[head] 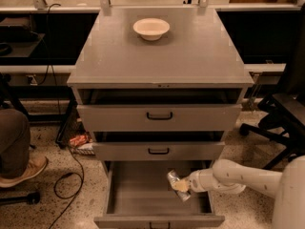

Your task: Place redbull can into bottom drawer

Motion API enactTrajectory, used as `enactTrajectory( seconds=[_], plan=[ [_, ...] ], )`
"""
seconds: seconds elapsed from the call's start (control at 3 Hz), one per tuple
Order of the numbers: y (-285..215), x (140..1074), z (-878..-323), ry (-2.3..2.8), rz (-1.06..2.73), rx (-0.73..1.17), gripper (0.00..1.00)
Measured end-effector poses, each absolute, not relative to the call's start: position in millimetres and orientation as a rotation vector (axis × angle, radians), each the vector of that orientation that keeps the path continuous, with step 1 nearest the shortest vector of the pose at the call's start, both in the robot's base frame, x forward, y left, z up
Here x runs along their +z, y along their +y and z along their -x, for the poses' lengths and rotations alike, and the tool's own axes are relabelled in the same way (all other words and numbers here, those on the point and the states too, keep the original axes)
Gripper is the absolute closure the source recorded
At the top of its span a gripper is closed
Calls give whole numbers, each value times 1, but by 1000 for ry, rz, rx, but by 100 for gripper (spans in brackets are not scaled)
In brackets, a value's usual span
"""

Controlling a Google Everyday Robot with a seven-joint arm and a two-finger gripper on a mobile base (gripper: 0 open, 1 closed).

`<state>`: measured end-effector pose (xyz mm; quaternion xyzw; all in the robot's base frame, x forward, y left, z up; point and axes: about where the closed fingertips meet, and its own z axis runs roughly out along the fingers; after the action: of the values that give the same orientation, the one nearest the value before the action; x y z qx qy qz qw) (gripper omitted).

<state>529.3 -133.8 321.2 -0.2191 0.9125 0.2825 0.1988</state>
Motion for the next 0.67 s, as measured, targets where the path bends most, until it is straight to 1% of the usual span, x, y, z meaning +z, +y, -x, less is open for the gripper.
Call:
enactTrajectory(
  seconds=[0.67],
  plan=[
    [-128, 252, -559, 2575, 528, 775, 100]
  ],
)
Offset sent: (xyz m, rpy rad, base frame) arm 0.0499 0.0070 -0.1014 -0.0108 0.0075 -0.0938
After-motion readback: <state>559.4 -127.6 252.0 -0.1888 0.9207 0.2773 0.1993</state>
